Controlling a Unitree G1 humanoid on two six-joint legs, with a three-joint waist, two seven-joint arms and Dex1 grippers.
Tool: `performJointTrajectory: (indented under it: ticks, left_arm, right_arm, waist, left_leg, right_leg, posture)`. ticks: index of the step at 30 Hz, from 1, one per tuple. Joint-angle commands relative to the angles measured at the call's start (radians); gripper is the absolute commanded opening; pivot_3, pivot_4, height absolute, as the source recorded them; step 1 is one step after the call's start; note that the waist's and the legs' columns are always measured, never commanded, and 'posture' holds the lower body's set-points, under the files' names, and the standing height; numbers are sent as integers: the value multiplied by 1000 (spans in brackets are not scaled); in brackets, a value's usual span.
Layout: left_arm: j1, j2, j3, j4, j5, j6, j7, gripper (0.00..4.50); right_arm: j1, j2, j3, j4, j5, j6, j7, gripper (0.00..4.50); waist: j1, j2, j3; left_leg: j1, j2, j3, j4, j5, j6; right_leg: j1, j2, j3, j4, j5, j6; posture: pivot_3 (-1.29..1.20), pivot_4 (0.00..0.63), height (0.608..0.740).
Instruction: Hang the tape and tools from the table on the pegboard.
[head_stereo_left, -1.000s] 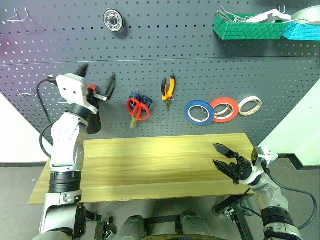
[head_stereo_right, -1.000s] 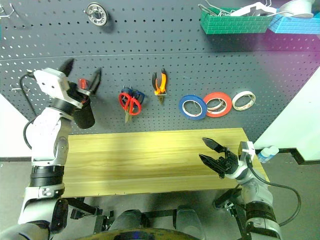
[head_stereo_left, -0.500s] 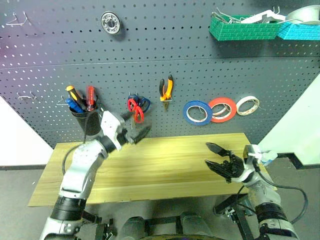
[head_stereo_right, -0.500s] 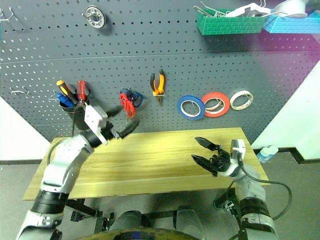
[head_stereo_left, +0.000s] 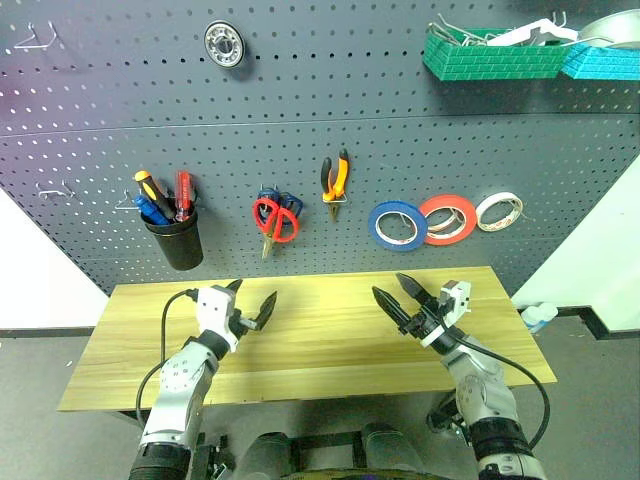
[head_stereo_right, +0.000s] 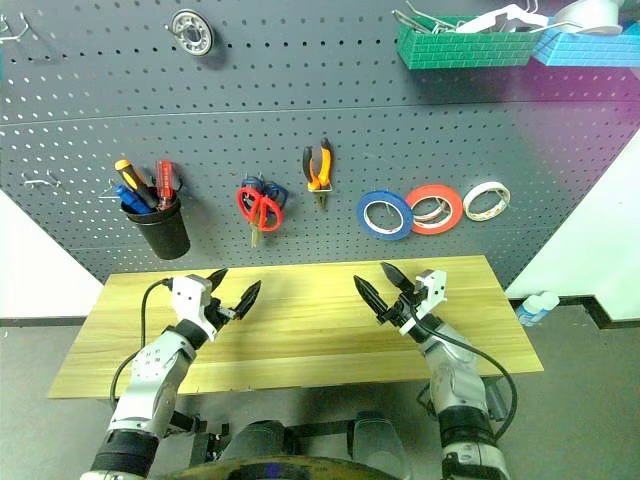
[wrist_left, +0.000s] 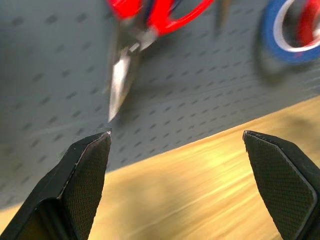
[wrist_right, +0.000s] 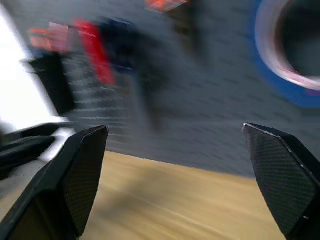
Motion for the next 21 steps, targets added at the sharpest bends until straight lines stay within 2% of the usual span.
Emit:
performJointTrajectory:
  ticks: [1, 5, 8, 12, 15, 21]
  left_arm:
    - [16, -6, 50, -20, 5, -41, 50, 4425]
    - [65, -23, 88, -72, 12, -47, 120, 4425]
    - [120, -23, 91, -124, 20, -46, 138, 4425]
    - [185, -27, 89, -165, 38, -48, 157, 4425]
    - [206, -30, 88, -169, 54, -50, 173, 4425]
    - [230, -38, 82, -190, 66, -49, 185, 4425]
  right_arm:
    - [15, 3, -11, -110, -69, 10, -175, 4500]
    - [56, -12, -33, -232, -87, 125, -339, 4500]
    - [109, -17, -33, -348, -66, 234, -405, 4500]
    - [205, -28, 4, -463, -135, 270, -469, 4500]
    - [269, -9, -9, -513, -143, 274, -523, 4500]
    - [326, -10, 25, -606, -236, 305, -622, 4500]
  waist:
    - [1, 0, 0]
    - [2, 1, -1]
    - [3, 0, -1]
    - [3, 1, 0]
    - [4, 1, 0]
    - [-1, 3, 2]
  left_leg:
    - [-4, 0, 0, 0, 0, 0]
    - [-9, 0, 0, 1, 1, 1]
    - [-10, 0, 0, 1, 0, 1]
    - [-11, 0, 0, 0, 0, 1]
    - [-10, 1, 0, 0, 0, 1]
    - [-11, 2, 0, 0, -2, -2]
  right_leg:
    - [-4, 0, 0, 1, 0, 0]
    - [-9, 0, 0, 1, 0, 0]
    - [-9, 0, 0, 0, 0, 0]
    - [-9, 0, 0, 0, -3, -2]
    - [-8, 0, -1, -2, -5, 1]
    - [-8, 0, -2, -5, -5, 2]
  posture:
    - [-74, 0, 736]
    - [-70, 0, 736]
    - [-59, 0, 736]
    - [-51, 0, 736]
    - [-44, 0, 736]
    - [-42, 0, 736]
